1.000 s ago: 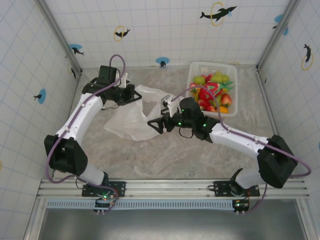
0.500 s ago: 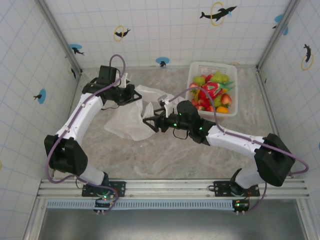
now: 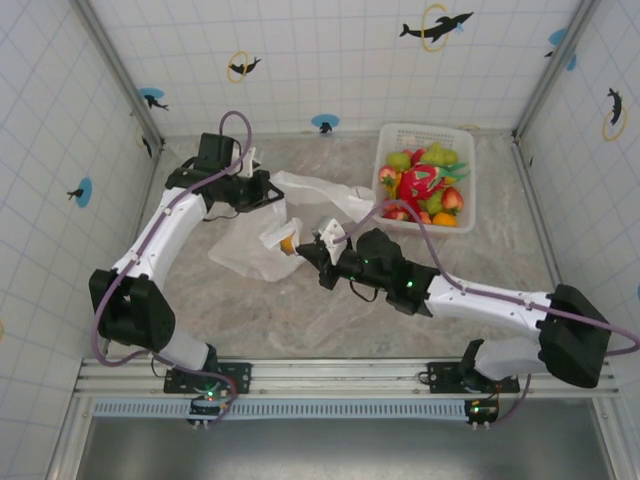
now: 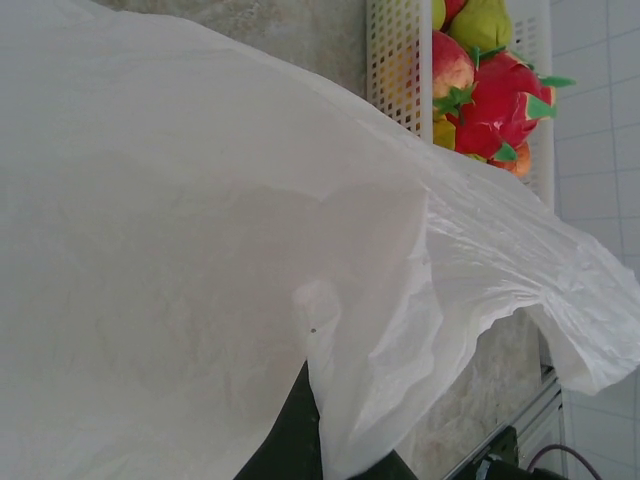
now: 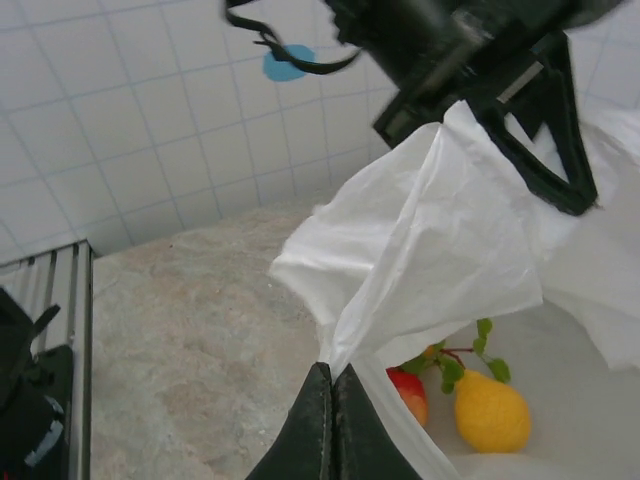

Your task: Place the fake fruits into the plastic bag and tie a complex knot

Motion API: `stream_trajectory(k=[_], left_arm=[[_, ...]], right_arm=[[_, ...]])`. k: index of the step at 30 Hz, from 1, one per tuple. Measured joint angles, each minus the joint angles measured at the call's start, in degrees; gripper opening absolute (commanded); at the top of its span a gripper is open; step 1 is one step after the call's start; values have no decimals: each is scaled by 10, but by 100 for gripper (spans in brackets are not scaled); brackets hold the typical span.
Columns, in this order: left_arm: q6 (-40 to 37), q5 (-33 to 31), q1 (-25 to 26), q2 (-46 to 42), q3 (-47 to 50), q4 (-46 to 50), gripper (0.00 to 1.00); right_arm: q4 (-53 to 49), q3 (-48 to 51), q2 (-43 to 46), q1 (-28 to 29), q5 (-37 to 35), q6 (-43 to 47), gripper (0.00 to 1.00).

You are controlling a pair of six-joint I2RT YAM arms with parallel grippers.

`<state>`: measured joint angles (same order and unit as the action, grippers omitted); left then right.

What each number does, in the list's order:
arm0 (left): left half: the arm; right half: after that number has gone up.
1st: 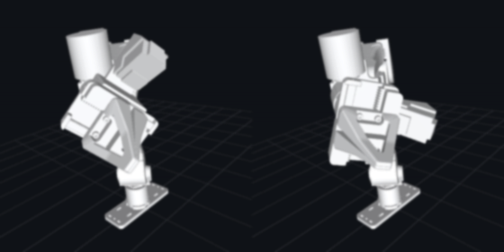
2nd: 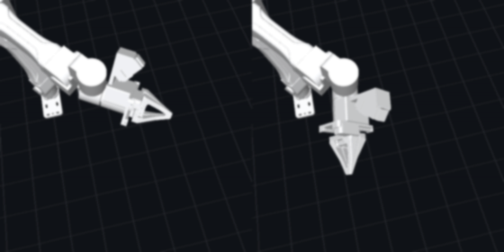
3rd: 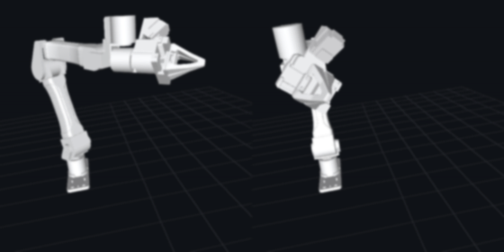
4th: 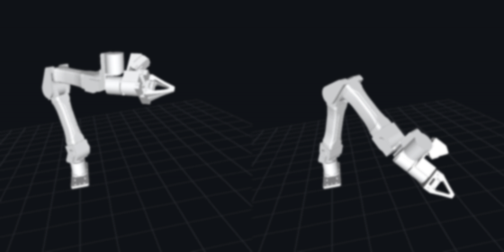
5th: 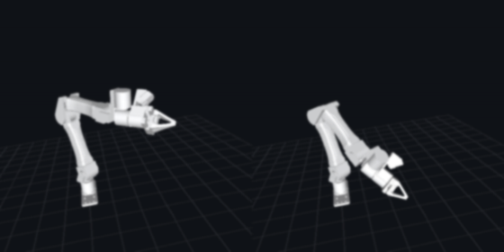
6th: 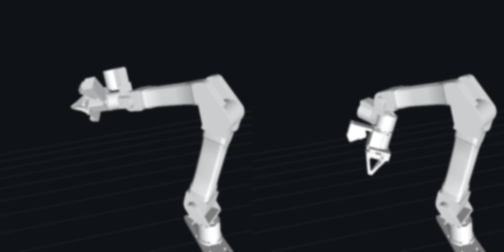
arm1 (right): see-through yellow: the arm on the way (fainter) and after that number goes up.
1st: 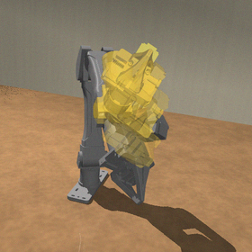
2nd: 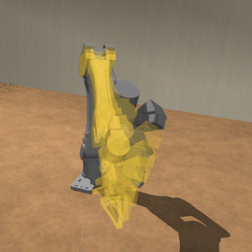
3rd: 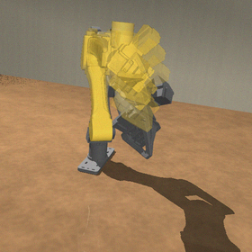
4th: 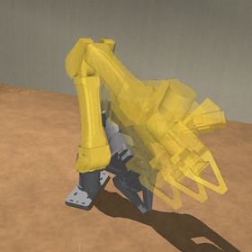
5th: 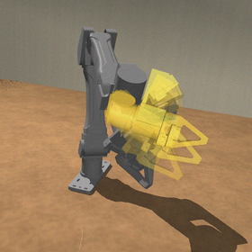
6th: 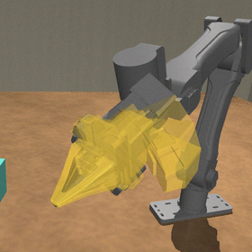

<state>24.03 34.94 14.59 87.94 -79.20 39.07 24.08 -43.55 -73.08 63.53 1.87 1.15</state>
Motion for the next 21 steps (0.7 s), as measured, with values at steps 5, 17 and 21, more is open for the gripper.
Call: stream_trajectory(k=[5,17,21], left_arm=[[0,0,0,0,0,-3,0],[3,-2,0,0,3,-6,0],[5,-2,1,0,3,-6,0]], right_arm=[[-4,6,3,56,-10,109,0],[-162,1,-8,153,-92,281,0],[-187,0,-2,153,-107,289,5]])
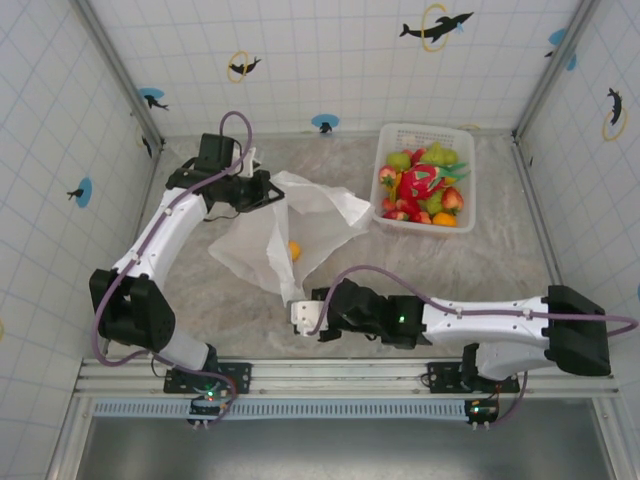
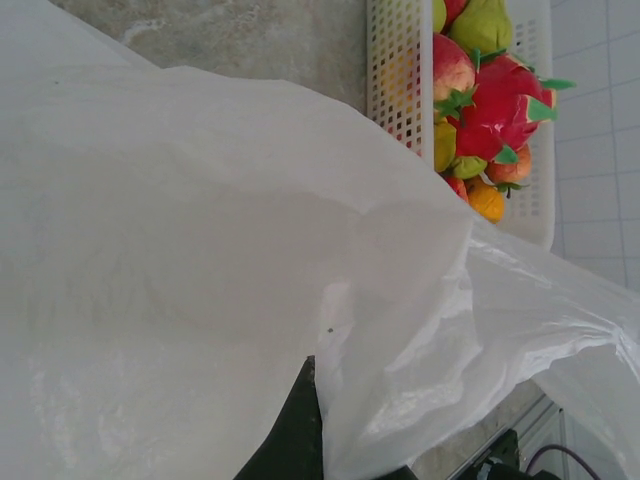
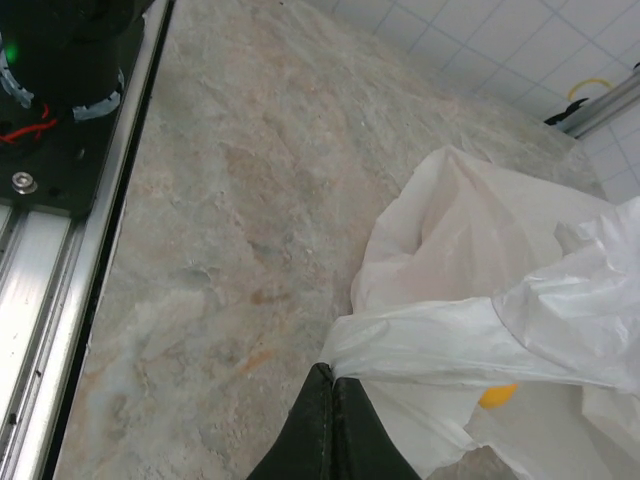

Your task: Place the fake fruits into the plastic bag and tie a complex knot

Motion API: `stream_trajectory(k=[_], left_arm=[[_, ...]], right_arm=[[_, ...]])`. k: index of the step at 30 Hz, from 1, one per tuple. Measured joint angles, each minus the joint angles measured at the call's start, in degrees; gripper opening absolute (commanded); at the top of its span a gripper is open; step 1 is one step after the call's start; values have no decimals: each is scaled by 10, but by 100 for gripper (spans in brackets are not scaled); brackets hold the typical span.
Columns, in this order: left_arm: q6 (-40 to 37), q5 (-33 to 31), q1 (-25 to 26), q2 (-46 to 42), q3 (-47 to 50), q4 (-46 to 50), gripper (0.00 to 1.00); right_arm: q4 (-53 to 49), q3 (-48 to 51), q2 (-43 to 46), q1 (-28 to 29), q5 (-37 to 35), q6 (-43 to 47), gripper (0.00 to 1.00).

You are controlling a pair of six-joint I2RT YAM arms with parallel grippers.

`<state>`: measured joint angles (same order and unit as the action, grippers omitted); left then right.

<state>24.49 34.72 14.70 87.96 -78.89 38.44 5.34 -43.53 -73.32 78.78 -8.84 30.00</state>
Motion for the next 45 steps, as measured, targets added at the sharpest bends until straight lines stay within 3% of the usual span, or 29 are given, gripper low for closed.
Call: stream_trajectory(k=[2,8,11,15,20,25,30,33,38,45], left_arm=[[0,0,3,0,0,0,0],[6,0,10,-5,2,-4,0],[11,-2,11,-9,3,-4,0],[11,-3,11,-11,3,-5,0],[11,-7,16,-11,5,-6,0],[11,-8,23,-14,7,-7,0],[11,-9,26,-26,9,-8,0],[11,-11,26,-28,9,-8,0],[11,-14,26,-28,9,-8,0],[11,-18,26,-28,9,-8,0]], right_arm=[[-11,0,13,-5,2,-3,13],[-55,-16,86,-28,31,-38,56],[-85,-31,137,-39,50,-59,67],[-117,-55,209,-89,78,-104,72],[-138,-80,250,-241,68,-190,84],[-183,-86,225,-376,63,-249,89],[-239,-97,174,-577,87,-355,96],[-264,-130,116,-657,104,-414,96],[-253,-154,-15,-727,163,-516,98],[-184,-155,-128,-726,160,-681,100]])
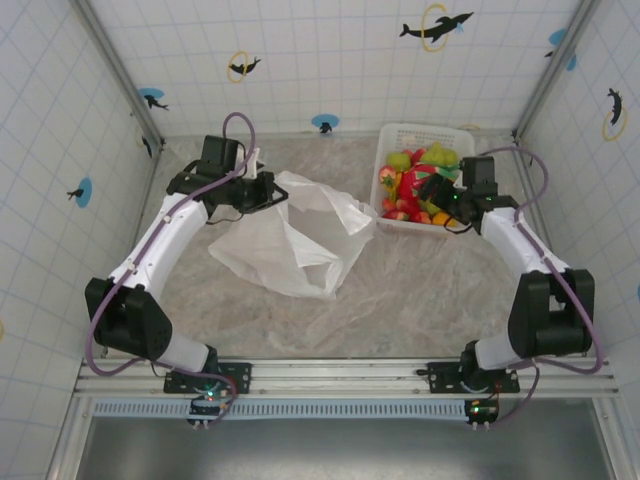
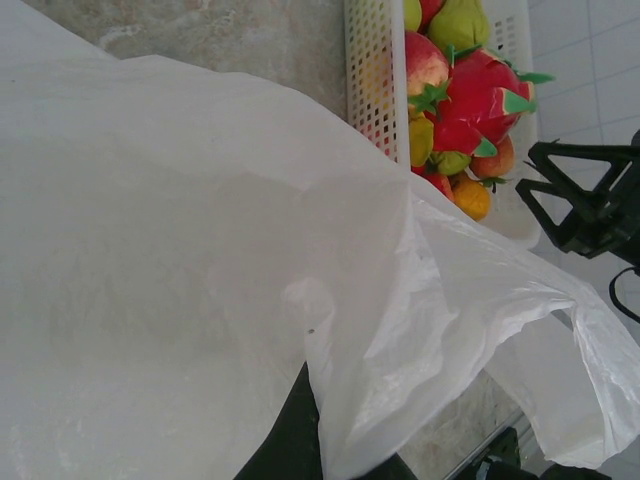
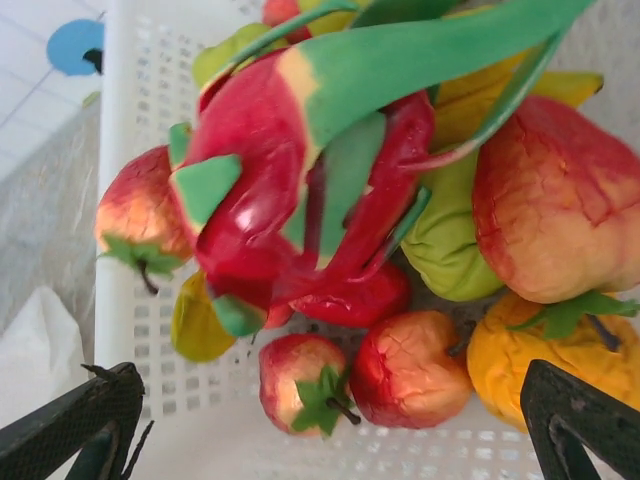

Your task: Place the fake fruits into the plastic bag and tie a complex knot

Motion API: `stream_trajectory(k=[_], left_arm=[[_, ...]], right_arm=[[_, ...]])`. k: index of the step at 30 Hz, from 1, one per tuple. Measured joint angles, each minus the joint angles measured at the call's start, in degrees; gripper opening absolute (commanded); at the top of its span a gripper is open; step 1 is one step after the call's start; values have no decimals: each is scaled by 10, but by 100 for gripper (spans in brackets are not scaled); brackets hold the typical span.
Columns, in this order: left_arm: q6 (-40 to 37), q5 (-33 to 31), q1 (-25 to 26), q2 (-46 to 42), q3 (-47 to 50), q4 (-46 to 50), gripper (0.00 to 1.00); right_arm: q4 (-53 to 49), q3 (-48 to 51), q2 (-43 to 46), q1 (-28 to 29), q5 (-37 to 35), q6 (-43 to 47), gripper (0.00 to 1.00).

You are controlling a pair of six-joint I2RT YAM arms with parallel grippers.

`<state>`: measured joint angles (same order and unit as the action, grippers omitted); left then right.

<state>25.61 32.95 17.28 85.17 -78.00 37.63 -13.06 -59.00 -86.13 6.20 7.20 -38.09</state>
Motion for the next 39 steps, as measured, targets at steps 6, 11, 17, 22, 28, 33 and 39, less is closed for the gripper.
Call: stream_trajectory(k=[6,11,17,22,28,33,39], left_arm=[[0,-2,0,0,0,0,0],[0,-2,0,0,0,0,0],[0,-4,0,0,0,0,0],[0,-4,0,0,0,0,0],[0,-4,0,0,0,0,0],[0,-4,0,0,0,0,0],[0,-4,0,0,0,1,0]], right_arm=[[45,-51,-66,15,-39,-104,100],[59,-95,-116,36,-55,-144,100],[53,-103,-139,44,-83,-177,100],[11,-146,-157,47,-108,-177,100],[-18,-208,-214,48,-104,-164,100],[-25,-221,-226,53,-111,-151,100],[-20,-223,-235,58,-114,-134,84]])
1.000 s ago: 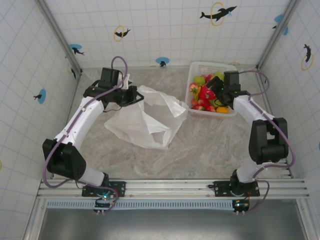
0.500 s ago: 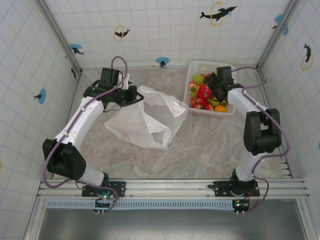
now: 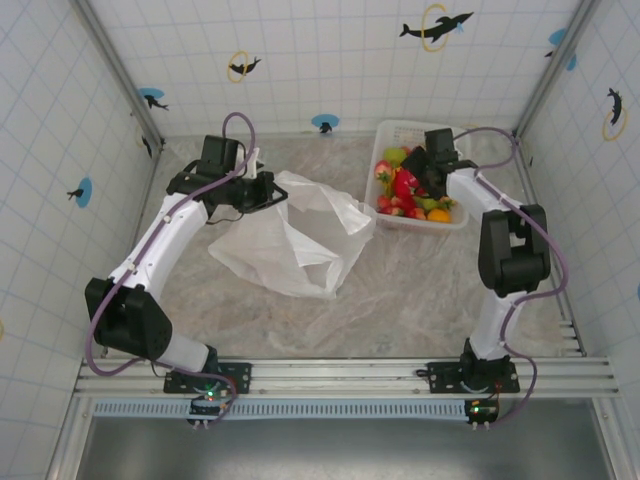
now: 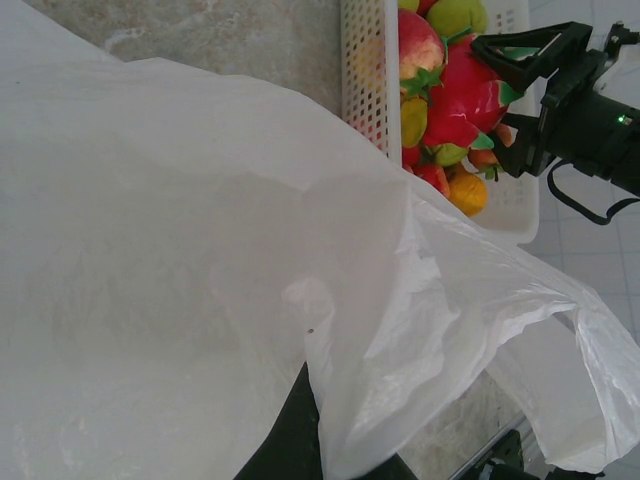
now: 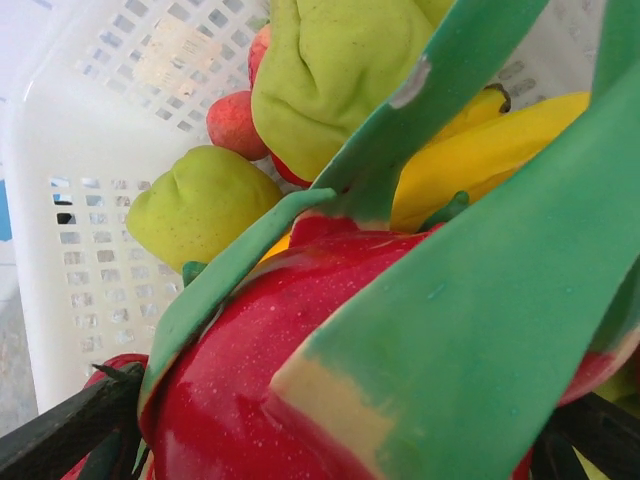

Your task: Place the fake fruits into the plastic bag and tie a complex knot

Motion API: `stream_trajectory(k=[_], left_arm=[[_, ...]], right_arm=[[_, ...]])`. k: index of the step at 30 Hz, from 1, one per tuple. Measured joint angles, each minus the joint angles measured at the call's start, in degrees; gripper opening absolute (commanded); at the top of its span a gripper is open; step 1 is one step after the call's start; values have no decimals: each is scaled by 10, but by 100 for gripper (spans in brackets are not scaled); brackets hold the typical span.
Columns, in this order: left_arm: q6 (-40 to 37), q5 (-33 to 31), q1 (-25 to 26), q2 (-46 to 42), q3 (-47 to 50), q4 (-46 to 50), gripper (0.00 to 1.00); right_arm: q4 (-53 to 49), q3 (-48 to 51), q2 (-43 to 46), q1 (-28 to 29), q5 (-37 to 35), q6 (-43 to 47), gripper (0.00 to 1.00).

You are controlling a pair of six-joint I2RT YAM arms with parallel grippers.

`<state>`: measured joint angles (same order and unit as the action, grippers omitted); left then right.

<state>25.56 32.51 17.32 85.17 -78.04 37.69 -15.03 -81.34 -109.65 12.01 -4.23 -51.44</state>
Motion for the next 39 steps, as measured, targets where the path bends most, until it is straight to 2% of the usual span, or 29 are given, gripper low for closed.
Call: stream_trajectory(k=[2,6,14,25,29,33,39], left_arm=[[0,0,0,0,0,0,0],[0,0,0,-2,0,0,0],[0,0,0,-4,0,3,0],[0,0,0,-4,0,4,0],[0,0,0,-4,0,4,0],[0,0,0,-4,0,4,0],[0,0,0,-4,0,4,0]], right_arm=[[4,0,0,0,6,7,74],[22,10,2,0,18,17,65],[69,107,94,-2,56,52,65],[204,267,331,-31,90,97,63],[235,317,419,-23,101,112,63],[247,355,521,26,96,138,62],[265,364,629,179,67,202,60]])
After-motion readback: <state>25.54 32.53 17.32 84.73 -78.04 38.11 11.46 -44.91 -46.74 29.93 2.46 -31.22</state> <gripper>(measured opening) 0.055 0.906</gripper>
